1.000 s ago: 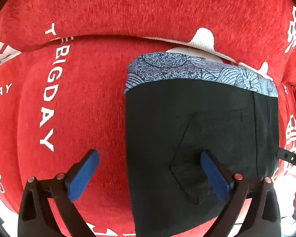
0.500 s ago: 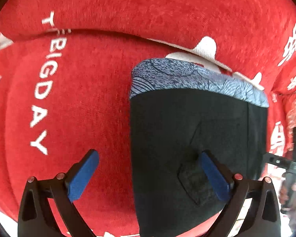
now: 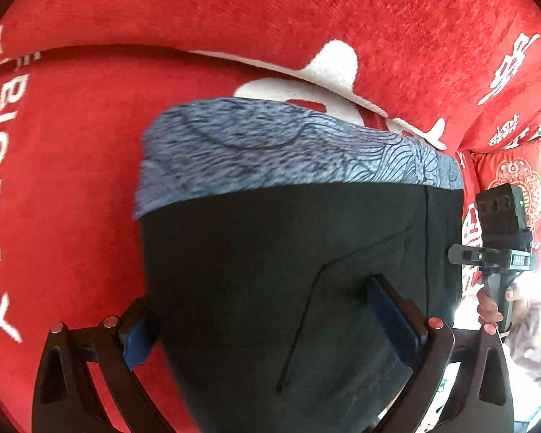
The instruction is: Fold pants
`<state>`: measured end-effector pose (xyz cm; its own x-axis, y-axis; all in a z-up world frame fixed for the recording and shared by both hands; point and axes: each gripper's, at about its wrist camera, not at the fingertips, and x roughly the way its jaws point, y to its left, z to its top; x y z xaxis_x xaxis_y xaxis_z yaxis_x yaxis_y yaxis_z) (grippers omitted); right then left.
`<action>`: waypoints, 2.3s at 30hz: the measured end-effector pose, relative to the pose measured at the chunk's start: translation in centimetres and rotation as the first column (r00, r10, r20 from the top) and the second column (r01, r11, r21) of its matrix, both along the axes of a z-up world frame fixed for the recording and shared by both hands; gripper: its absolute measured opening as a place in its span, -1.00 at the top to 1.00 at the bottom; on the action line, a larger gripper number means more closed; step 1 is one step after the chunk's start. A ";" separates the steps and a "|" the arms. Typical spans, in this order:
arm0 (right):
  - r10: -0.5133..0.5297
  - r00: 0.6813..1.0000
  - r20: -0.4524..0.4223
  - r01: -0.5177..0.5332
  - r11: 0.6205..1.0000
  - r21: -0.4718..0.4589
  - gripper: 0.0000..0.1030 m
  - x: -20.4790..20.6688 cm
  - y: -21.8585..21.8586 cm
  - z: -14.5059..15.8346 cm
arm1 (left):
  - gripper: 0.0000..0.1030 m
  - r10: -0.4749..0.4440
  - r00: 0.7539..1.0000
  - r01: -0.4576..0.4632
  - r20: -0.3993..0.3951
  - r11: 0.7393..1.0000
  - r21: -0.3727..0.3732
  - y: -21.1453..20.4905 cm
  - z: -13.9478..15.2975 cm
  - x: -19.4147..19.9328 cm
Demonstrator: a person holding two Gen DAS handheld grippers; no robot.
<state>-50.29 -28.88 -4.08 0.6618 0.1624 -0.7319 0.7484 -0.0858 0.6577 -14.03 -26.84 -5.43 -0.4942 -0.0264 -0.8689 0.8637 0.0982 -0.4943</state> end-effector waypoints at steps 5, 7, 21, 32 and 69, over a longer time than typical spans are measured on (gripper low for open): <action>-0.051 0.999 0.002 0.051 0.998 0.028 -0.44 -0.6 -0.4 -0.3 | -1.00 0.009 0.999 -0.009 0.030 1.000 0.001 -0.6 -0.2 -1.2; -0.031 1.000 -0.007 0.031 0.999 0.012 -0.24 -0.8 -0.4 0.1 | -1.00 0.018 0.999 -0.019 0.042 1.000 0.013 -0.7 -0.2 -1.6; 0.020 0.991 0.129 -0.017 0.999 -0.030 0.20 0.6 1.6 5.9 | -0.28 0.061 0.988 -0.043 0.143 0.991 -0.127 4.2 7.7 -3.8; 0.007 0.990 0.142 -0.004 1.000 -0.024 0.20 4.0 8.4 7.8 | -0.28 0.087 0.984 -0.069 0.155 0.991 -0.117 11.1 9.8 0.0; -0.022 0.894 -0.447 -0.072 0.979 -0.193 -1.00 9.8 19.1 14.1 | -0.98 0.043 0.867 -0.012 0.496 0.998 -0.066 22.7 13.5 1.2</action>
